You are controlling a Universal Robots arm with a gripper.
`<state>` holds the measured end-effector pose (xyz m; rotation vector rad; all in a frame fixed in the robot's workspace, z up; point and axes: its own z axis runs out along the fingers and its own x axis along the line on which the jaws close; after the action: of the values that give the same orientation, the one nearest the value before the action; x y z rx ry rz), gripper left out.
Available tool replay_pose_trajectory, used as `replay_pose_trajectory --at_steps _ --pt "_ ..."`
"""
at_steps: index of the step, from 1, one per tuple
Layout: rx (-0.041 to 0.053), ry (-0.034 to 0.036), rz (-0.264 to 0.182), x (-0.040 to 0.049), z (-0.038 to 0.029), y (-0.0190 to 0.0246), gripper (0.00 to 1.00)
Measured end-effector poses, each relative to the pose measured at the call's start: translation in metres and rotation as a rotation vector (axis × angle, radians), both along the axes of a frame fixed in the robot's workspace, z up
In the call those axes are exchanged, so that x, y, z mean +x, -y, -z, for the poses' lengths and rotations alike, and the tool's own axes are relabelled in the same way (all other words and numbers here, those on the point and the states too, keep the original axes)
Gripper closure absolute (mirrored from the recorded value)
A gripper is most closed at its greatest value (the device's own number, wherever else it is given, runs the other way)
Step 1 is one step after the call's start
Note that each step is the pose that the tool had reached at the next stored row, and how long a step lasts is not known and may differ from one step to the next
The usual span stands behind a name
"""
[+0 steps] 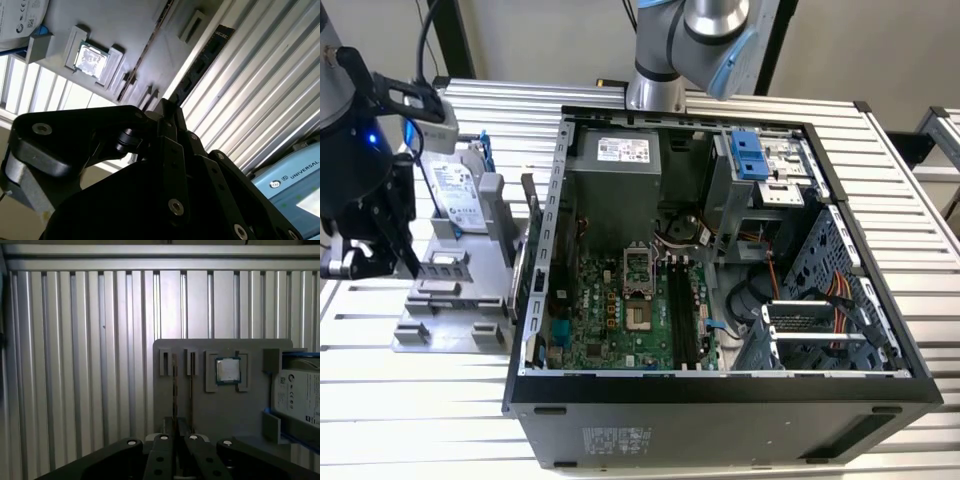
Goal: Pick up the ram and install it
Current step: 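Pick up the ram and move it above insertion slot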
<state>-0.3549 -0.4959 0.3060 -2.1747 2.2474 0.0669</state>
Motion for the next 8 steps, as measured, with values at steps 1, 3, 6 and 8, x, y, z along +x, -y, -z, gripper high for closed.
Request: replay_pose_trajectory --at_steps 1,3,6,8 --pt "0.0001 0.0001 0.0 0.0 -0.0006 0.0 1.0" --pt "0.0003 0.0003 0.0 0.0 -0.0012 0.0 1.0" --pt "0.0 -0.0001 0.0 0.0 -0.002 0.0 1.0" --pt "0.0 0.0 0.0 0.0 -0.0026 0.0 1.0"
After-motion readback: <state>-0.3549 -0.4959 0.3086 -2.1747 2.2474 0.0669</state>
